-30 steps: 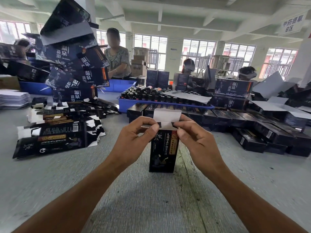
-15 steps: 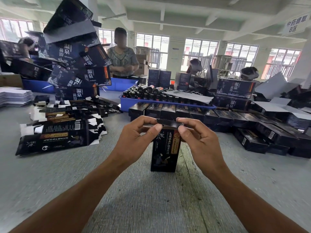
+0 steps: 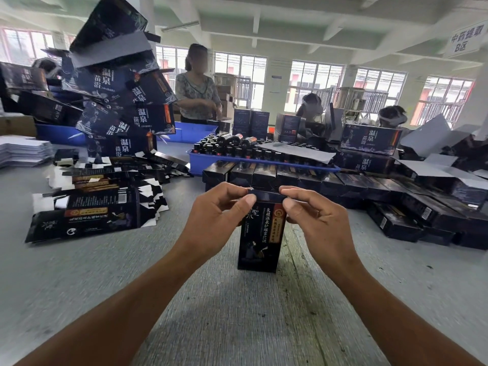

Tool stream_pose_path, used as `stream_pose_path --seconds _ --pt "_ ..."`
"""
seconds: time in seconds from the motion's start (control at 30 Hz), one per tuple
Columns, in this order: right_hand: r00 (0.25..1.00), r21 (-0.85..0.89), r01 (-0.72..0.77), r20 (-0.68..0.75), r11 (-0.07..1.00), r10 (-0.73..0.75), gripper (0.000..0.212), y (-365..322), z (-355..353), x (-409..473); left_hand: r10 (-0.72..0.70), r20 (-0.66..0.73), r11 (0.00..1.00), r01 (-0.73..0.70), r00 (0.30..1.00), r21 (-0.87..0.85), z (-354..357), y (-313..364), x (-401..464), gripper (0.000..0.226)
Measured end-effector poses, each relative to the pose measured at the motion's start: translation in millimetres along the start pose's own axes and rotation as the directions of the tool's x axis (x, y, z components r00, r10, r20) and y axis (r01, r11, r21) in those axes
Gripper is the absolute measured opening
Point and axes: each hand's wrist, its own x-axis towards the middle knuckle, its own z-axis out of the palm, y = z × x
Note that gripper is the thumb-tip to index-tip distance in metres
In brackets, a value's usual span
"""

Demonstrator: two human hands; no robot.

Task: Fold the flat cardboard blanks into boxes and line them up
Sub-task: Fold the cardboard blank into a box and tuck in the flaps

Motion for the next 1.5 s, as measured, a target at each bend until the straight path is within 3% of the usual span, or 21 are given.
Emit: stream_pose_path --seconds 0.17,0.3,0.43,0.53,0.63,0.77,0.83,1.0,1.1,1.17,1.23,1.3,1.37,1.5 --pt "0.998 -0.119 0.068 0.024 0.991 -0.065 0.023 2 -2 0 0.003 0.042 0.998 -0.006 0.999 0.068 -2 -2 2 0.036" --pt "0.989 -0.225 0.148 0.053 0.963 -0.14 0.019 6 -4 -1 0.059 0.068 0.985 -0.069 0.996 0.159 -5 -7 1 0.025" --pt "0.989 -0.263 0.15 0.042 0.953 -0.143 0.018 10 -4 3 0.124 0.1 0.952 -0.147 0.987 0.267 -10 -9 3 0.029" --pt "0.993 -0.27 0.115 0.028 0.956 -0.111 0.022 15 -3 3 0.062 0.158 0.942 -0.11 0.986 0.317 -12 -12 2 0.039" --pt "0.995 -0.304 0.065 0.095 0.95 -0.038 0.041 22 -5 2 0.008 0.197 0.887 -0.098 0.98 0.451 -10 -14 2 0.05" --pt "0.974 -0.515 -0.004 0.191 0.857 0.119 0.076 31 5 -6 0.088 0.101 0.83 -0.129 0.991 0.543 -5 -19 4 0.048" --pt "0.955 -0.596 -0.005 0.235 0.803 0.181 0.085 35 16 -12 0.082 0.002 0.85 -0.071 0.997 0.522 -9 -25 6 0.046" --pt "0.95 -0.738 0.145 0.289 0.66 0.114 0.066 44 31 -21 -0.121 -0.179 0.955 0.164 0.976 0.248 -14 -38 10 0.04" --pt "0.974 -0.775 0.117 0.211 0.622 0.08 0.057 44 20 -11 -0.211 -0.091 0.952 0.226 0.973 0.207 -6 -44 5 0.054" --pt "0.991 -0.801 0.012 0.088 0.599 0.098 0.052 48 -1 4 -0.225 0.024 0.899 0.198 0.974 0.392 -3 -50 -1 0.064" --pt "0.988 -0.813 -0.146 -0.091 0.563 0.125 0.044 53 -34 24 -0.221 0.146 0.742 0.069 0.964 0.667 0 -55 -6 0.068" --pt "0.946 -0.804 -0.322 -0.284 0.5 0.152 0.037 57 -76 46 -0.189 0.222 0.607 -0.064 0.957 0.792 2 -59 -8 0.065" --pt "0.885 -0.792 -0.462 -0.441 0.398 0.151 0.036 62 -117 62 -0.166 0.27 0.533 -0.144 0.948 0.833 6 -63 -7 0.06" --pt "0.813 -0.794 -0.582 -0.564 0.176 0.143 0.042 78 -176 71 -0.19 0.334 0.435 -0.226 0.923 0.872 10 -67 -7 0.063"
